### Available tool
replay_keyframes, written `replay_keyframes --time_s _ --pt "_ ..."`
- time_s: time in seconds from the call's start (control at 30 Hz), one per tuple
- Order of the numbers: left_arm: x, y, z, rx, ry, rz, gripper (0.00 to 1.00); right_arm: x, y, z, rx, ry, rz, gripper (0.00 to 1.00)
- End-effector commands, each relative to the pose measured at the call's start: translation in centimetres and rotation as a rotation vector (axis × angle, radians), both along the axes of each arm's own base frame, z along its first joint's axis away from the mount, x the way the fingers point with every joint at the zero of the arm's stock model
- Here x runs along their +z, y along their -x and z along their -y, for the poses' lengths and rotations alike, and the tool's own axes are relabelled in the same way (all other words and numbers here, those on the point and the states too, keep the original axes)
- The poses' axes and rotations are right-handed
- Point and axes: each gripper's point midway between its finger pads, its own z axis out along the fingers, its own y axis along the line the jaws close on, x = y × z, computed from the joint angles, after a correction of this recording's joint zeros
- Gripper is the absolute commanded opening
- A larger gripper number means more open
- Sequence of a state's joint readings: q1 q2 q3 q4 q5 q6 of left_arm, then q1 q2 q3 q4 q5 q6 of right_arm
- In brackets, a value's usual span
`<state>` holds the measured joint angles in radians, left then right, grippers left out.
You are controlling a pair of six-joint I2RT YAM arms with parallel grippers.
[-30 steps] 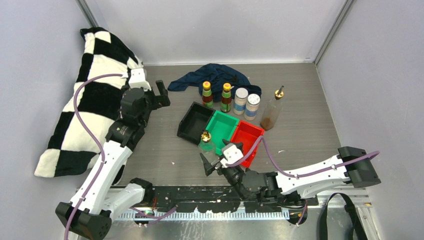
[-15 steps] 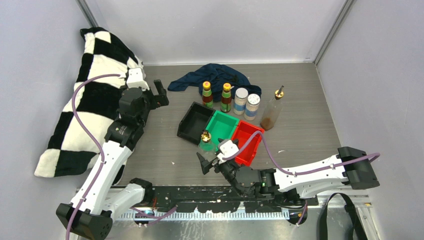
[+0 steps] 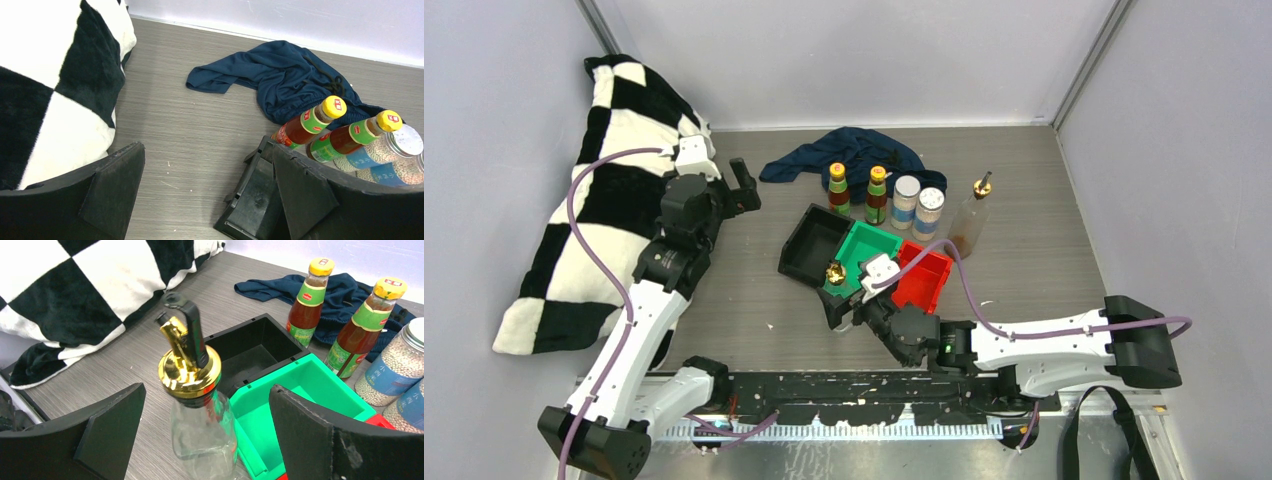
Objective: Organize the condiment bottles
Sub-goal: Pick up the bottle from the center of the board.
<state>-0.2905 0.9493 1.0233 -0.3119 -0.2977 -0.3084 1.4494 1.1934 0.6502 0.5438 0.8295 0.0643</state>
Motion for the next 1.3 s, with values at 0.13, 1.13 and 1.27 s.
replay_keyframes --time_s 0.13,1.13,1.27 --pt "0.5 -0.5 -0.2 0.009 0.019 0.015 1.0 1.4 -1.5 -1.4 0.037 -0.087 -0.026 1.0" --pt "-0.2 -0.7 -0.2 0.014 0.025 -0.002 1.0 -0.4 -4.1 -2.8 0.064 -0.071 -0.048 0.98" --pt "-0.2 -0.6 -0.3 0.017 0.024 -0.002 1.0 -0.3 -4.1 -2.8 0.065 -0.071 -0.047 0.97"
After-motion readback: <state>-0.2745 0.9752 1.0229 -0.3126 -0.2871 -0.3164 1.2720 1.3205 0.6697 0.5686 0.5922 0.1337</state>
